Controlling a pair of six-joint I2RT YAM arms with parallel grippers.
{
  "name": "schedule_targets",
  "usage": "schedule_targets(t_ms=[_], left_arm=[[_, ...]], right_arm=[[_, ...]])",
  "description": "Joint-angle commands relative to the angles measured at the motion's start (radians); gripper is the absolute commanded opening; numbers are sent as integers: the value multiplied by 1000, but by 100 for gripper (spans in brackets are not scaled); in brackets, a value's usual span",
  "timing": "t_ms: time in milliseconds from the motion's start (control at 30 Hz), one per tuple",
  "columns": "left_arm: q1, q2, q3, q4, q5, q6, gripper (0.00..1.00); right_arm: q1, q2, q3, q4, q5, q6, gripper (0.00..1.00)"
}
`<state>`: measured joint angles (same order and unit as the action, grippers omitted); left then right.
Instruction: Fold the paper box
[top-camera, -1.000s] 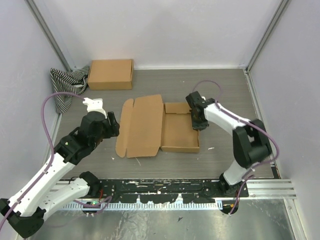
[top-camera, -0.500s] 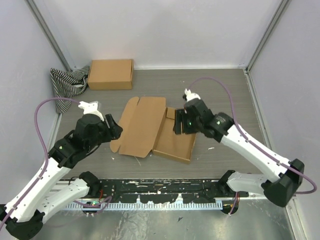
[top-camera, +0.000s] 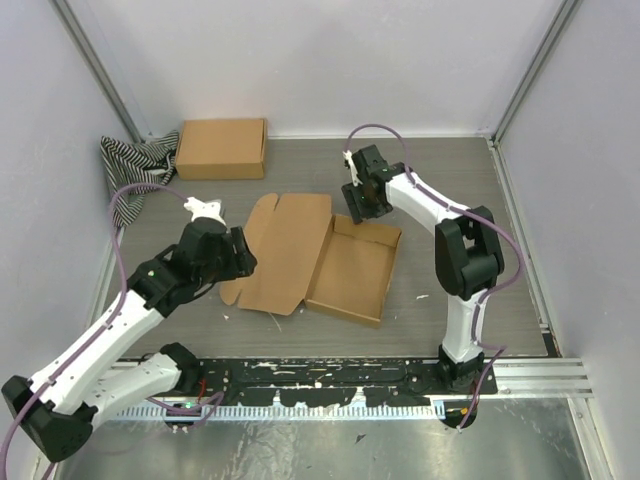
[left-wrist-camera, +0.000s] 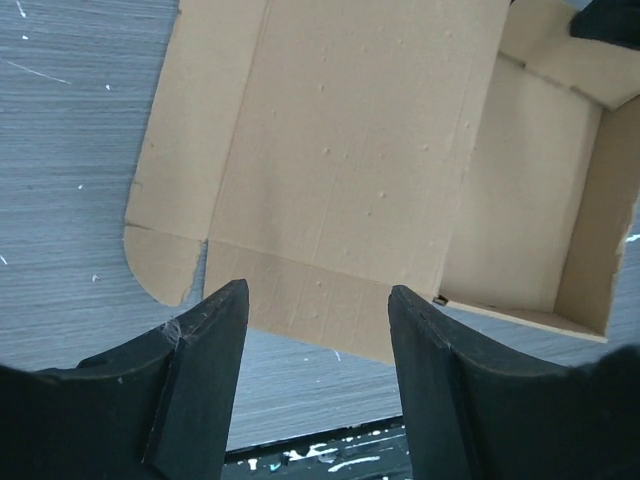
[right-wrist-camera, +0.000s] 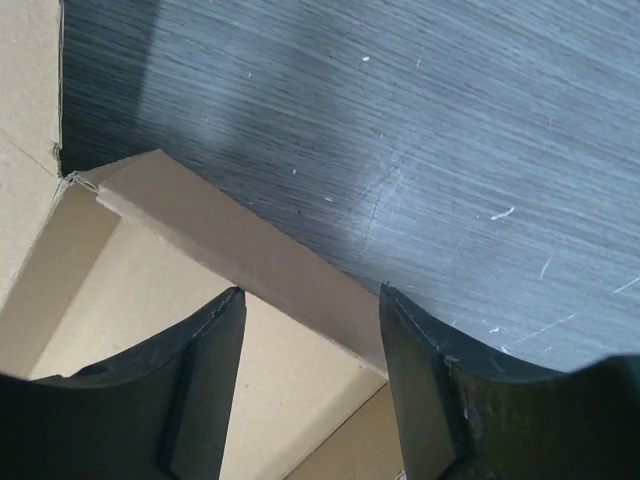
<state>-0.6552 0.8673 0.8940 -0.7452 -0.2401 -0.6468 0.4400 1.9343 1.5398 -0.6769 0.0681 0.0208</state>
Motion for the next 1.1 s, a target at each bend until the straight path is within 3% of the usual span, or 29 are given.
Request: schedule_targets(t_ms=[0, 233, 567, 700, 900, 1033, 1067], left_arm=[[3, 78, 30, 54, -4, 52, 64], [2, 172, 40, 104, 64, 65, 63], [2, 149, 3, 123, 73, 42, 62], [2, 133, 6, 112, 81, 40, 61], [2, 84, 21, 67, 77, 20, 60], [2, 84, 31, 48, 69, -34, 59], [2, 103, 34, 42, 56, -58, 60]], right_arm=[[13, -6, 93, 14, -39, -103, 62], [13, 45, 70, -3, -36, -123, 61], [12, -18, -119, 62, -53, -41, 56], [11, -41, -183, 62, 27, 45, 39], [11, -224, -373, 28, 131, 204, 27], [12, -369, -522, -19, 217, 390, 3], [11, -413, -567, -14, 225, 450, 1]])
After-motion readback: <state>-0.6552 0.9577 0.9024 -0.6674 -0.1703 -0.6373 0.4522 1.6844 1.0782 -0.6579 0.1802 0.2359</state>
